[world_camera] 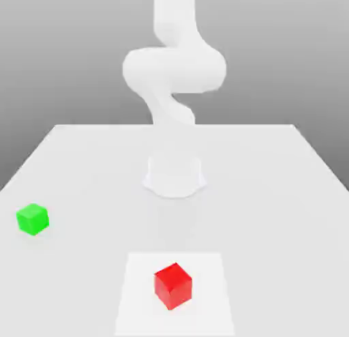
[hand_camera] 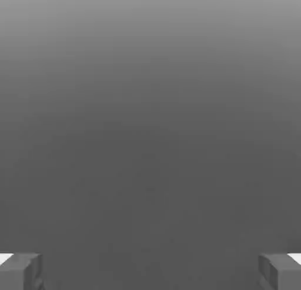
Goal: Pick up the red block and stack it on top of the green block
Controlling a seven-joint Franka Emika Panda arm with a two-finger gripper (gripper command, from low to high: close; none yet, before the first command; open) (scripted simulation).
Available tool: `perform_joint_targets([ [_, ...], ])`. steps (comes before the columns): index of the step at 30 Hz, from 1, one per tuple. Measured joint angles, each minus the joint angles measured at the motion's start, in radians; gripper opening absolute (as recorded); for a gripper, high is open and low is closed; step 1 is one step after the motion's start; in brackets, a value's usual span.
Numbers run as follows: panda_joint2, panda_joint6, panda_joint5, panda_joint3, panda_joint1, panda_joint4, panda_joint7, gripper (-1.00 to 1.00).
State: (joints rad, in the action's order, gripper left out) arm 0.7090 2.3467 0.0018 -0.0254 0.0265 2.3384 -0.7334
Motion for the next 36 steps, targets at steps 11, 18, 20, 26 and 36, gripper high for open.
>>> perform_joint_targets([
  [11, -0.406, 0.208, 0.027, -0.094, 0.095, 0.17, 0.31, 0.0],
  [18, -0.659, 0.338, 0.043, -0.115, 0.117, 0.277, 0.503, 0.0],
  [20, -0.731, 0.375, 0.037, -0.112, 0.114, 0.308, 0.551, 0.0],
  [26, -0.947, 0.539, 0.084, -0.071, 0.082, 0.309, 0.629, 0.0],
  [36, -0.975, 0.56, 0.09, -0.059, 0.071, 0.305, 0.634, -1.0],
])
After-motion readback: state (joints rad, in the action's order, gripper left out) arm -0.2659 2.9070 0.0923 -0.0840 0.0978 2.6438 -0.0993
